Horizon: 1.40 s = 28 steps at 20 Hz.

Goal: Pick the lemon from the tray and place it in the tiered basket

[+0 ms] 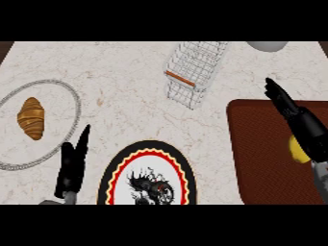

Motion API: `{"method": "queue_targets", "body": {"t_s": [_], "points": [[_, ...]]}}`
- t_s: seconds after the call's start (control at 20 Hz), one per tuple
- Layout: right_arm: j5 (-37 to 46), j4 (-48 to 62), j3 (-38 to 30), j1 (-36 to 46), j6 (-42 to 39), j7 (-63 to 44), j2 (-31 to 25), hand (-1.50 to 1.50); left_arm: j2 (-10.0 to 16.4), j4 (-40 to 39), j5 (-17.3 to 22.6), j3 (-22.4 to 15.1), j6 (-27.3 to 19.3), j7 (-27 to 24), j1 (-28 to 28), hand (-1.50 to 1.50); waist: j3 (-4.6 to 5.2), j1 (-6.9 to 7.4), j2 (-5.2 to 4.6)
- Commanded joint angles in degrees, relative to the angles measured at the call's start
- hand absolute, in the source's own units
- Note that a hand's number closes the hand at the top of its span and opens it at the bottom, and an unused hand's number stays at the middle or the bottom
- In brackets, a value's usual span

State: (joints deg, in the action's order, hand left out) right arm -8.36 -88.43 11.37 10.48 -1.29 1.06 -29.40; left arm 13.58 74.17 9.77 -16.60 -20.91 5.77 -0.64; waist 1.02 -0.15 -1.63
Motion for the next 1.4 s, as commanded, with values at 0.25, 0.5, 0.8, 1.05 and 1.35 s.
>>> {"method": "queue_targets", "body": {"t_s": [0.25,0.5,0.8,1.05,1.35], "points": [[2.0,-2.0,-9.8,4.3,14.1,4.9,4.4,1.5,11.8,32.5,3.3,0.2,2.6,7.7,18.6,0.0,-1.21,-2.88,4.0],[5.0,7.5,-19.2,-3.3,30.7,-2.7,6.4,-1.5,15.7,36.4,4.5,1.3,1.5,7.7,29.8,0.0,-1.15,-8.13,3.99],[14.5,8.6,-16.8,-4.3,37.1,-2.5,4.2,-1.5,17.7,37.0,5.5,4.1,3.6,5.3,28.3,0.0,-0.29,-6.66,3.27],[23.3,12.5,-13.7,-8.3,36.4,-8.8,-2.7,-1.5,17.6,35.3,6.0,4.2,5.0,4.4,28.9,0.0,0.52,-6.75,2.75],[27.5,16.1,-5.0,-11.4,25.7,-18.6,-5.3,-1.5,18.9,34.8,5.7,4.8,7.1,2.7,28.9,0.0,0.63,-4.31,2.02]]}}
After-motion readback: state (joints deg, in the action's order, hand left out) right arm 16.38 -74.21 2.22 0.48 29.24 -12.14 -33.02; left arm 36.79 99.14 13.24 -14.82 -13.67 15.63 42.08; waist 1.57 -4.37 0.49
